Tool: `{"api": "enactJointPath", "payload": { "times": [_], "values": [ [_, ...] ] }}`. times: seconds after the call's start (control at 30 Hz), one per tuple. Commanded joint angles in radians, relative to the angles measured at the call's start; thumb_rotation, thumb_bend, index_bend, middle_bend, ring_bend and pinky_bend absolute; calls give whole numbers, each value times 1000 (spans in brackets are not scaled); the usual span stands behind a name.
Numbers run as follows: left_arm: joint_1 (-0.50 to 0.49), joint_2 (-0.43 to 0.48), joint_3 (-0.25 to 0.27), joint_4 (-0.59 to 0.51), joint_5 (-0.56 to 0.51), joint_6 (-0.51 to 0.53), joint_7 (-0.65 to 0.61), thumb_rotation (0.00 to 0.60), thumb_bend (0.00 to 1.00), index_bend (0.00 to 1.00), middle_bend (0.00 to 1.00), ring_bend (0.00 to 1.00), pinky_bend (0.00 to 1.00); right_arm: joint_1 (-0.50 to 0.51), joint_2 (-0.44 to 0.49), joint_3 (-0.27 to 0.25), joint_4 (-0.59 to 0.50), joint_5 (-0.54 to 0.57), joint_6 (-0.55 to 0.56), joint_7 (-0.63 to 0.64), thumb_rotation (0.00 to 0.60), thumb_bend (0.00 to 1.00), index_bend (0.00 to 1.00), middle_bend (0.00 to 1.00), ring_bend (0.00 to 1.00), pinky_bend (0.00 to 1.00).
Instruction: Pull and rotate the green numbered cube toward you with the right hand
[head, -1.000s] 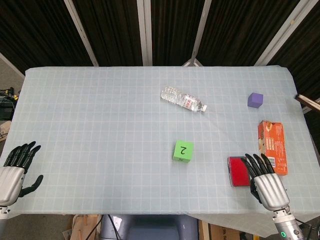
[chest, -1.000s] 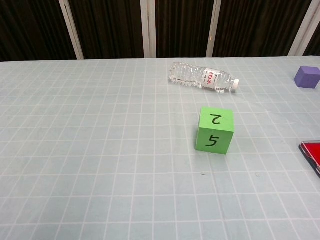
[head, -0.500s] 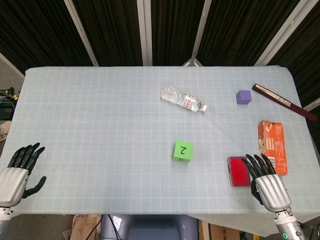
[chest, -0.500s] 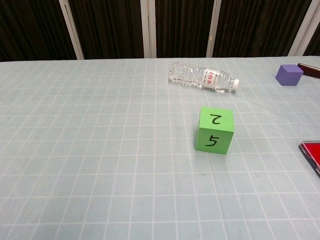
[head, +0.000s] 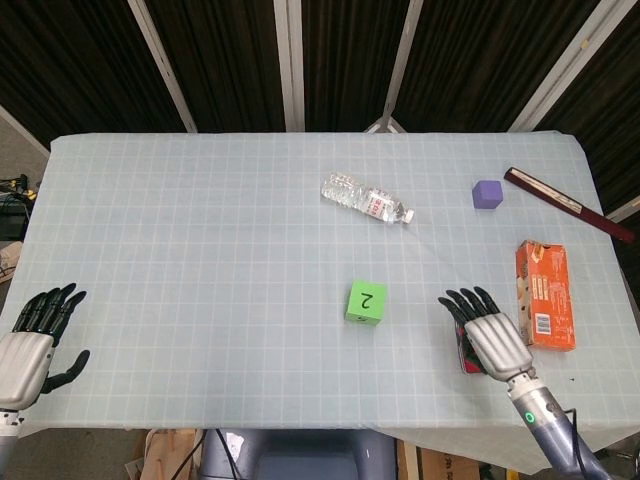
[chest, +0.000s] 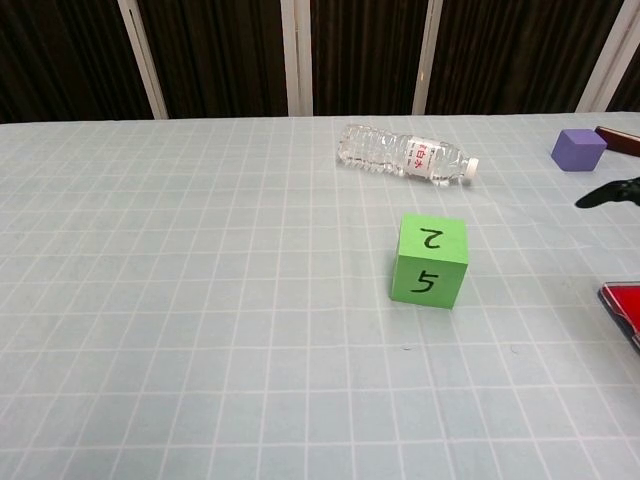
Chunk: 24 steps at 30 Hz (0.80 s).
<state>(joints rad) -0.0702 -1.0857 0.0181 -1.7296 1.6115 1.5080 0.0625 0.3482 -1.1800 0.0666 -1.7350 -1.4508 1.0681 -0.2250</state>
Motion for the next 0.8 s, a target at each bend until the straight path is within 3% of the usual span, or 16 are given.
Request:
{"api": "enactJointPath", "payload": {
  "times": [0.03,0.2,0.47,0.8],
  "values": [
    [-3,0,-4,1,-12,-9,-2,600,438,76,0,0,41,139,-33,87,-30,205,-169,-146,600,900,115,105,65,0],
    [-8,1,-5,1,-17,-19,-2,600,438,76,0,0,41,256,-77,121,-21,436,-267,-275,600,901,115,105,65,0],
    [-9,8,-12,3,-29,-18,-23,600,438,76,0,0,41,427,-127,135,-22,759,-296,-395,600,900,115,105,65,0],
    [-12,19,-17,9,-39,-20,-57,600,438,76,0,0,41,563,-164,101,-24,959,-236,-471,600,901,132,105,65,0]
  ]
}}
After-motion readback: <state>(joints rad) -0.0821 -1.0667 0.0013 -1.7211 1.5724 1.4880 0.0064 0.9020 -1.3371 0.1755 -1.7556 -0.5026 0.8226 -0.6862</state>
